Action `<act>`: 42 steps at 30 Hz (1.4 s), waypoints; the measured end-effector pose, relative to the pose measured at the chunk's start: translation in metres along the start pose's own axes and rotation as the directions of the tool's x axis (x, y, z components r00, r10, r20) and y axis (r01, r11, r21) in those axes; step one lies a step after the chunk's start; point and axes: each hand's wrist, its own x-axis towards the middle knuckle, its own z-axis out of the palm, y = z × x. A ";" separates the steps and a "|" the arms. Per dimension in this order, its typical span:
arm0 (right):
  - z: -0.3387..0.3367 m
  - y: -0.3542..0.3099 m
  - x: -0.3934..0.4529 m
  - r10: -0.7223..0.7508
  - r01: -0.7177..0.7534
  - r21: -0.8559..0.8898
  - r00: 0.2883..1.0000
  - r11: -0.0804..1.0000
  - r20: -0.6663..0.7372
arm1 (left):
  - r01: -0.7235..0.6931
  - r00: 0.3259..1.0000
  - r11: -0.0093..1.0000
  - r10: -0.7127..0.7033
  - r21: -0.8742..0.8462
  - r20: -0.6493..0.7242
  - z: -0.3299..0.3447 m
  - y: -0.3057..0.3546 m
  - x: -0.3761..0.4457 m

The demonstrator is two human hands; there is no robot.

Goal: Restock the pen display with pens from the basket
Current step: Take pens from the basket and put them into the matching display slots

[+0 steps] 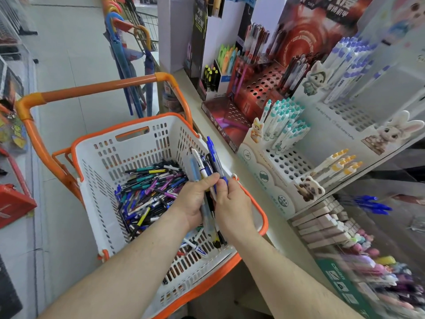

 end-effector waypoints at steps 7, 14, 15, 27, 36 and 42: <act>-0.004 0.011 0.003 0.044 -0.044 -0.012 0.997 0.999 0.064 | 0.032 0.999 0.999 -0.032 -0.015 0.006 0.001 -0.003 0.004; -0.046 0.013 -0.008 0.180 -0.179 0.152 0.984 0.972 0.004 | 0.057 0.998 0.972 -0.054 -0.230 0.023 0.017 0.002 0.011; -0.054 0.013 -0.010 0.257 -0.262 0.296 0.965 0.919 0.056 | 0.076 0.996 0.959 -0.064 -0.274 0.055 0.020 0.000 0.012; -0.133 0.035 -0.020 0.311 -0.251 0.732 0.949 0.633 0.057 | 0.271 0.946 0.924 -0.203 -0.270 0.253 0.088 -0.029 0.011; -0.193 0.044 -0.031 0.224 -0.023 0.581 0.934 0.814 -0.277 | 0.228 0.934 0.971 -0.241 0.078 0.262 0.158 -0.059 -0.003; -0.223 0.047 -0.041 0.230 0.024 0.753 0.945 0.657 -0.231 | 0.223 0.913 0.973 -0.231 0.064 0.337 0.196 -0.068 -0.012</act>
